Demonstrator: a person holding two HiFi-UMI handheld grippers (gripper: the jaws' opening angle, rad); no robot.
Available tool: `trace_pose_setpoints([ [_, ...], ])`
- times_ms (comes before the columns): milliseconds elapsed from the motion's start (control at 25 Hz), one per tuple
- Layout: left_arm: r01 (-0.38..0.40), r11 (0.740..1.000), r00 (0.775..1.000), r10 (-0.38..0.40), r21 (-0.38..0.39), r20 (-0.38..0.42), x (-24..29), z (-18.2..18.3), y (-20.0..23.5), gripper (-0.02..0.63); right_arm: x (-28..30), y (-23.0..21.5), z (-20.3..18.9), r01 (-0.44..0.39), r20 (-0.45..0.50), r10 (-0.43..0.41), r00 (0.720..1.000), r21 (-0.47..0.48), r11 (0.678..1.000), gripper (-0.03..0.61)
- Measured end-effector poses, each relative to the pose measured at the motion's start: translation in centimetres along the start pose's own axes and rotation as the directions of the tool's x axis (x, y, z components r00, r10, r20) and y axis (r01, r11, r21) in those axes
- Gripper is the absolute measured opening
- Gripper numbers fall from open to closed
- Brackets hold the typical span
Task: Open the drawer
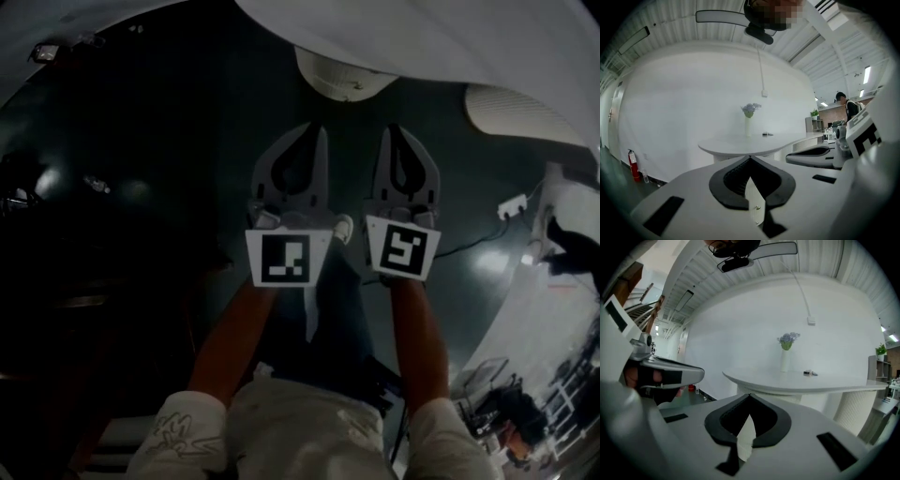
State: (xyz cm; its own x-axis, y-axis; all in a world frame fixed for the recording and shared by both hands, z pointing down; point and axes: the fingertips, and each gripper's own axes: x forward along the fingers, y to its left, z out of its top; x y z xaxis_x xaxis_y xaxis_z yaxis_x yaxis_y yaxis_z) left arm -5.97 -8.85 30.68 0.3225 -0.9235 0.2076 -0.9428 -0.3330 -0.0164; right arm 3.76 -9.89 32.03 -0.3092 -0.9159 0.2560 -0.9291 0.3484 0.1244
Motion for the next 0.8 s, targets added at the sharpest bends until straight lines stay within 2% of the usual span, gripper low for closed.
trace_pose_setpoints([
  [80,-0.001,1.000,1.000,0.001,0.007,0.011,1.1,-2.1,0.3,0.002,1.1,0.0,-2.2,0.017,0.005,-0.017,1.000,0.013,1.000,0.005],
  [240,-0.014,0.999,1.000,0.014,-0.030,0.014,2.9,-6.4,0.9,0.002,3.0,-0.2,-6.2,0.050,0.011,-0.051,0.999,0.042,0.998,0.005],
  [440,-0.004,1.000,1.000,0.004,-0.023,-0.008,5.0,-11.1,1.0,0.002,5.5,-0.5,-10.7,0.064,0.010,-0.065,0.998,0.055,0.996,0.005],
  [600,0.000,1.000,1.000,0.000,-0.011,-0.003,6.0,-12.8,0.9,0.002,7.2,-0.8,-13.1,0.077,-0.005,-0.077,0.997,0.051,0.996,0.005],
  [800,0.005,1.000,1.000,-0.005,-0.012,-0.003,6.2,-13.3,0.7,0.002,8.8,-1.7,-13.9,0.098,-0.027,-0.096,0.995,0.079,0.992,0.009],
])
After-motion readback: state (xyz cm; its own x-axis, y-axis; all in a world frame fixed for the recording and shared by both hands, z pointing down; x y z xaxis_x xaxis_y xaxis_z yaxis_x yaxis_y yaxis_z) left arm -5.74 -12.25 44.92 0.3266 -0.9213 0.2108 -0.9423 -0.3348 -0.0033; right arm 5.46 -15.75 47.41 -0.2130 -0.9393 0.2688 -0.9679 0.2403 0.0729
